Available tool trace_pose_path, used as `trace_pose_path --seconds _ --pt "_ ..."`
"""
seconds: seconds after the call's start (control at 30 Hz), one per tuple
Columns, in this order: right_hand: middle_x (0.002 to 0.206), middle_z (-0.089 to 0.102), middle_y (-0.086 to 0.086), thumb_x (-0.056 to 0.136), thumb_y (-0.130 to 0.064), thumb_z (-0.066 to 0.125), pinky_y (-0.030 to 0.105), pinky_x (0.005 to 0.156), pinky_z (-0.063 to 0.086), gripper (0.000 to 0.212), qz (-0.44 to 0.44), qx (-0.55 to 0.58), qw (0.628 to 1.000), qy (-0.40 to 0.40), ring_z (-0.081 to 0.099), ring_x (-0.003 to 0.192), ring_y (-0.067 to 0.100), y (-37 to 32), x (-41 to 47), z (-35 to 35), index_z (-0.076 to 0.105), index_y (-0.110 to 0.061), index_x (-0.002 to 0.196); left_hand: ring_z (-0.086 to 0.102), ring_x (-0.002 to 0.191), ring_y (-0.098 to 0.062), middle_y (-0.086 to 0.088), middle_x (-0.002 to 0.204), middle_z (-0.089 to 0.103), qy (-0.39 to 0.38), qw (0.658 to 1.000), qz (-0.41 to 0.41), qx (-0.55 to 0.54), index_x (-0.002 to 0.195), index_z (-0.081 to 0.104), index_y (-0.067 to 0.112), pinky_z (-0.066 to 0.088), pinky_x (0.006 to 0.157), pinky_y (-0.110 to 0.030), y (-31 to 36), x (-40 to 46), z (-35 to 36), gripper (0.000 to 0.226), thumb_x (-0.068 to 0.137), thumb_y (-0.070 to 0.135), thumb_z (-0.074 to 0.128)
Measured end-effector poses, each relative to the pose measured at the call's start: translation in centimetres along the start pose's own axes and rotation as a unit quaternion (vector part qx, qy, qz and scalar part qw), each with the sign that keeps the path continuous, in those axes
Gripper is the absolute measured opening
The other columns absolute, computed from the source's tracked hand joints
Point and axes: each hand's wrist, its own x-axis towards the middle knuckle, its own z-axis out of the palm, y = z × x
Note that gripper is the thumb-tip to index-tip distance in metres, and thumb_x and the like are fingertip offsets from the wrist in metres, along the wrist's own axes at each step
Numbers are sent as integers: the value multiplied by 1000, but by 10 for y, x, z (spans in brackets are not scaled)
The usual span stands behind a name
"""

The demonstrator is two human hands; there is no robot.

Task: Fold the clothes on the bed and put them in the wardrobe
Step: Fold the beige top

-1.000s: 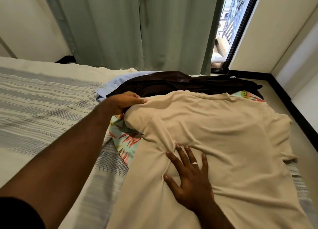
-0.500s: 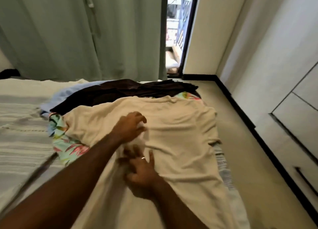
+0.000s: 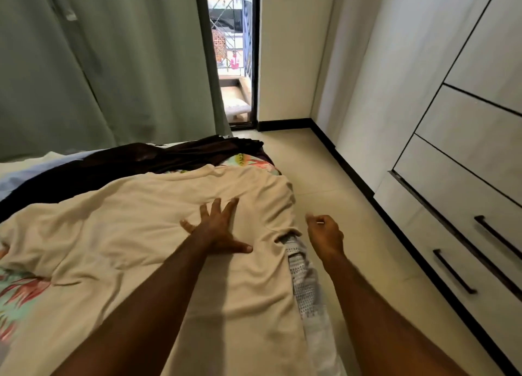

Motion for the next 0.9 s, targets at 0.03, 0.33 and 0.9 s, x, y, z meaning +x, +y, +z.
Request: trace_pose_path --seconds 0.03,0.33,0.9 --pt "120 64 14 90 -61 62 42 93 51 59 39 14 997 -57 59 114 36 -3 11 4 61 -9 118 -12 153 -35 7 166 -15 5 1000 -3 3 150 -16 55 2 103 -84 1 1 2 142 47 84 78" --pt "126 60 8 86 -53 67 48 99 35 49 -10 -86 994 68 51 120 33 -32 13 62 63 -24 125 -15 153 -36 7 166 -17 3 1000 -14 6 147 -21 58 0 102 -85 2 5 2 148 42 84 79" --pt "126 65 5 96 -13 63 34 91 52 50 -217 14 974 -67 62 110 22 -66 -43 71 49 -22 143 69 95 -28 -9 110 68 7 892 -7 -453 121 58 17 54 73 -39 83 6 -74 63 81 64 72"
